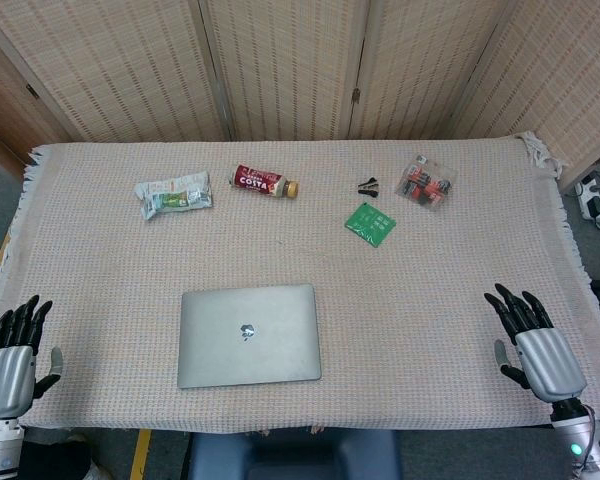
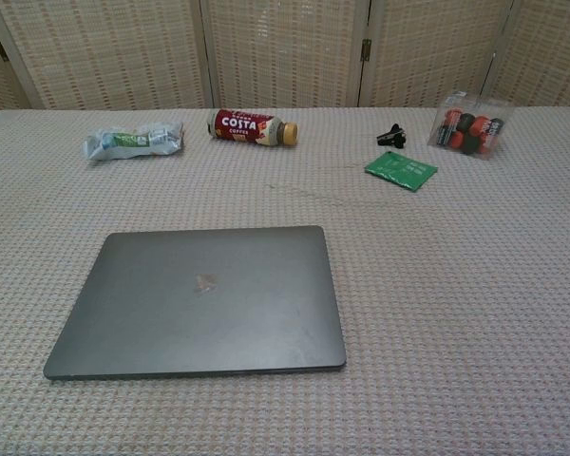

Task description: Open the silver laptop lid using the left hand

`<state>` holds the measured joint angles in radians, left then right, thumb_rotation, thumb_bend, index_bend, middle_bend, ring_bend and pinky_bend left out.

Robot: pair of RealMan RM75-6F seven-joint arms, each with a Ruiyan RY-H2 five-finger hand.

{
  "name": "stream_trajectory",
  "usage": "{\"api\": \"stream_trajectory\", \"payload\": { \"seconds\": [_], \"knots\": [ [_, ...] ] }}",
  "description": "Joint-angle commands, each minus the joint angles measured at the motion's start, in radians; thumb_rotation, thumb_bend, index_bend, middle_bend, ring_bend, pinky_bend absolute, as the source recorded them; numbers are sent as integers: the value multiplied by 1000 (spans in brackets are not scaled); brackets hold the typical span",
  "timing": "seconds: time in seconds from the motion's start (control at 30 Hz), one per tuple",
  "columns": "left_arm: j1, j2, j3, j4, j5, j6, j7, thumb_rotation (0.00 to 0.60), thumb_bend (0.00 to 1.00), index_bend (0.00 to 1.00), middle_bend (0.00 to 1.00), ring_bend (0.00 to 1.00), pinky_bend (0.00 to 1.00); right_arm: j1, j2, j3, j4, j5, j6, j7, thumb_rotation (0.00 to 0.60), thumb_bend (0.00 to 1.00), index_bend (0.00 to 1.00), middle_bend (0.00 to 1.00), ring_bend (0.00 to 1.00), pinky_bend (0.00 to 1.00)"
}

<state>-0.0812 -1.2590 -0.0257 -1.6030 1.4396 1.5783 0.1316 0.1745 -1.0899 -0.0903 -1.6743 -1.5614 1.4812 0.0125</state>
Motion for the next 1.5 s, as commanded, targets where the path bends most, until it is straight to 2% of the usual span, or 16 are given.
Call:
{"api": "stream_trajectory", "payload": {
  "seconds": [0.03, 0.37, 0.53, 0.83, 0.97, 1.13, 1.5],
  "knots": [
    [-3, 3, -1, -6, 0, -16, 7, 600, 623, 0, 33, 0, 0, -3, -4, 9, 1, -5, -1, -2, 600, 666, 0, 6, 104, 17],
    [-25, 0, -9, 27, 39, -49, -31, 600, 607, 0, 33, 0, 0, -19, 5, 30, -4, -22, 7, -10, 600, 665, 0, 3, 98, 18],
    [-80, 5, 2, 63, 114, -107, -68, 600, 464, 0, 29, 0, 0, -14, 16, 43, -13, -36, 0, -16, 600, 666, 0, 3, 97, 18],
    [-213, -4, 16, 40, 259, -227, -63, 600, 263, 0, 26, 0, 0, -4, 19, 57, -15, -45, -28, -9, 600, 665, 0, 0, 90, 18],
    [-281, -38, 23, 24, 316, -297, -35, 600, 203, 0, 25, 0, 0, -3, 17, 61, -14, -43, -39, -5, 600, 666, 0, 0, 86, 17],
    [-342, -102, 37, 10, 354, -375, 17, 600, 191, 0, 21, 0, 0, -2, 14, 66, -10, -40, -50, -1, 600, 664, 0, 0, 86, 18],
    [-446, -259, 2, 19, 308, -513, 114, 600, 194, 0, 14, 0, 0, -2, 11, 72, -6, -38, -66, 6, 600, 665, 0, 0, 79, 18]
  ]
}}
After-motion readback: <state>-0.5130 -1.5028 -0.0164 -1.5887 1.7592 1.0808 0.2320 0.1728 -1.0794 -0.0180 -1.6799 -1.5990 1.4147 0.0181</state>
